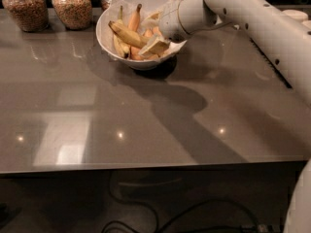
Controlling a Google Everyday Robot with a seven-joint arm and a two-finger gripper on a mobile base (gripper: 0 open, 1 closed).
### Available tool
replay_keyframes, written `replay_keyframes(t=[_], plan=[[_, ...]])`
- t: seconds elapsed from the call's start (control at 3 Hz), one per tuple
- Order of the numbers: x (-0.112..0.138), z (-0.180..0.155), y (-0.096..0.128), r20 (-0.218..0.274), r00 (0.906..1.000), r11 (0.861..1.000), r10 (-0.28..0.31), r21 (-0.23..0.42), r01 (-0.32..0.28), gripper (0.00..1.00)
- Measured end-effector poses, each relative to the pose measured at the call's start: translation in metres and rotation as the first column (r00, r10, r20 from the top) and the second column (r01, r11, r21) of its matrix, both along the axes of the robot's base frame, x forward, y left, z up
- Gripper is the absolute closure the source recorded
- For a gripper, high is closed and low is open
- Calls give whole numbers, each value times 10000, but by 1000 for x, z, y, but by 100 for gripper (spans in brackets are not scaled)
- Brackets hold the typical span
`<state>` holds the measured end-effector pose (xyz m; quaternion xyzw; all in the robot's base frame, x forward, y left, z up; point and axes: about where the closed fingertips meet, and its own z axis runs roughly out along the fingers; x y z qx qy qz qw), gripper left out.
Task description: Pick banana from white bowl
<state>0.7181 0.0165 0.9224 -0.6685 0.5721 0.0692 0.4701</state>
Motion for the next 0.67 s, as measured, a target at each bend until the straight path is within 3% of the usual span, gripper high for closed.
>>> replay_keyframes(t=[0.67], plan=[[24,-28,9,-358,9994,9990,32,-436,-47,36]])
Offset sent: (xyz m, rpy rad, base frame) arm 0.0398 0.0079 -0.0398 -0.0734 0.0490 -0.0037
